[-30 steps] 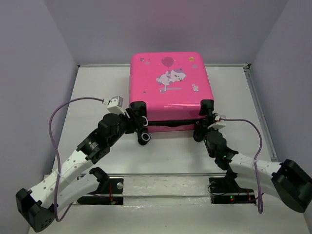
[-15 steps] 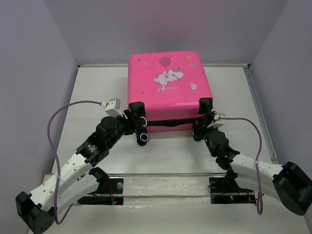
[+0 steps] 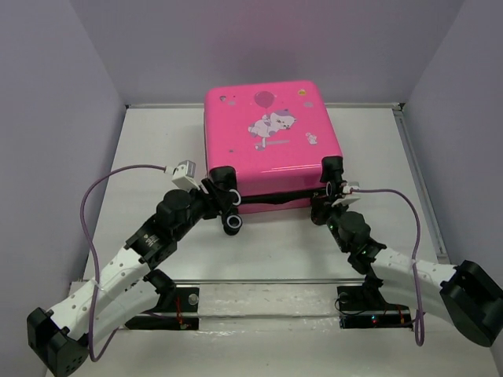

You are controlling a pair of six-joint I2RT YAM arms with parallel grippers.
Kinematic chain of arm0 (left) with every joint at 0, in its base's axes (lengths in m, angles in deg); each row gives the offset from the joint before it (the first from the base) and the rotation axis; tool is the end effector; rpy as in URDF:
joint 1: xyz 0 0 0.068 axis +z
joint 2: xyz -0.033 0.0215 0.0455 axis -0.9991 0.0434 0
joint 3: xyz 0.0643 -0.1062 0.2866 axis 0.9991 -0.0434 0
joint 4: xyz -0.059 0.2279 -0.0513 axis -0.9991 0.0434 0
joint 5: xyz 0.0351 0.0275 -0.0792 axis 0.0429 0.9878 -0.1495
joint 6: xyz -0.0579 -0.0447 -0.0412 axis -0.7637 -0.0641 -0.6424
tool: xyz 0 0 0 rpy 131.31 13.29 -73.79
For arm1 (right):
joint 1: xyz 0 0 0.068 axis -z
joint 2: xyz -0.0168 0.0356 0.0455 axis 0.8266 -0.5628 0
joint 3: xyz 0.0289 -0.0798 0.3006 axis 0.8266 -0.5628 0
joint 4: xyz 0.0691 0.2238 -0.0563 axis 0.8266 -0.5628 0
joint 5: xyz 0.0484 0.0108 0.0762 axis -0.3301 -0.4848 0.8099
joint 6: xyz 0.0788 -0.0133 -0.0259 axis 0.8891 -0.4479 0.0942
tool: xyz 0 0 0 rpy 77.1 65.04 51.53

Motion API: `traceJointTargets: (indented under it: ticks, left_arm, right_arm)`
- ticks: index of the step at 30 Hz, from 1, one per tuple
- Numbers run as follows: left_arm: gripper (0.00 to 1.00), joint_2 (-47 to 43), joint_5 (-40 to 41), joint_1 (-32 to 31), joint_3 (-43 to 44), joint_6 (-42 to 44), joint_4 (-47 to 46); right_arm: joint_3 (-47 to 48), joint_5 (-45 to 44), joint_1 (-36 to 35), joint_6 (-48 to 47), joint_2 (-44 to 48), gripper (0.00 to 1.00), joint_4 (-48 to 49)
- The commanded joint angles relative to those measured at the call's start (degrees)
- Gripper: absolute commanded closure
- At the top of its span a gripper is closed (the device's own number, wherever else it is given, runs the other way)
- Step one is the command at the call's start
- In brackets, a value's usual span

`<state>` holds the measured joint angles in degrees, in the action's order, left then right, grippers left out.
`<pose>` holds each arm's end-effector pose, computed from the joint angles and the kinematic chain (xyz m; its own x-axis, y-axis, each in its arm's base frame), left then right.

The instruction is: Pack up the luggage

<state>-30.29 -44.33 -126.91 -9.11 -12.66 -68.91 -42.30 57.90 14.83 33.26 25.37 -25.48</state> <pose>0.1281 -0.0967 0.3206 -0.4581 -0.4754 -0.7511 0.3475 0.6820 -0.6436 0.1584 0.0996 0.2287 -0.1967 0.2885 -0.9371 -0.2568 0.9072 0.3332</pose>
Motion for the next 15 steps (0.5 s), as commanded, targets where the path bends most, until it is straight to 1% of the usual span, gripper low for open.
traceJointTargets:
  ticks: [1,7,9,11,12,13,14,15]
  left_arm:
    - [0.94,-2.2,-9.7,-1.6,1.8,2.3,-17.4]
    - [0.94,-0.1,-10.0,-1.6,3.3,2.2,-19.2]
    - [0.94,0.7,-10.1,-1.6,3.5,2.1,-20.3]
    - [0.94,1.6,-10.4,-1.6,2.7,1.3,-21.7]
    - [0.94,2.0,-11.3,-1.6,2.4,0.9,-23.3]
    - [0.94,2.6,-11.8,-1.6,2.4,0.4,-23.9]
    - [0.94,3.9,-12.3,-1.6,2.8,0.1,-24.6]
    - [0.94,4.4,-12.7,-1.6,3.2,-0.1,-25.2]
  right_arm:
    - [1.4,4.5,0.1,1.9,-2.3,0.93,14.2]
    - [0.4,2.6,-6.3,3.7,-9.8,0.93,19.4]
    - [2.2,1.2,-11.3,3.8,-13.5,0.93,19.4]
    - [5.8,-0.6,-15.5,3.3,-18.5,0.93,19.3]
    - [7.3,-0.8,-19.6,3.3,-20.5,0.93,19.5]
    - [9.1,-0.8,-21.7,2.9,-22.8,0.93,20.1]
    - [13.2,-0.7,-23.7,2.8,-27.4,0.93,20.5]
    - [15.5,-0.3,-25.7,2.7,-30.0,0.93,20.5]
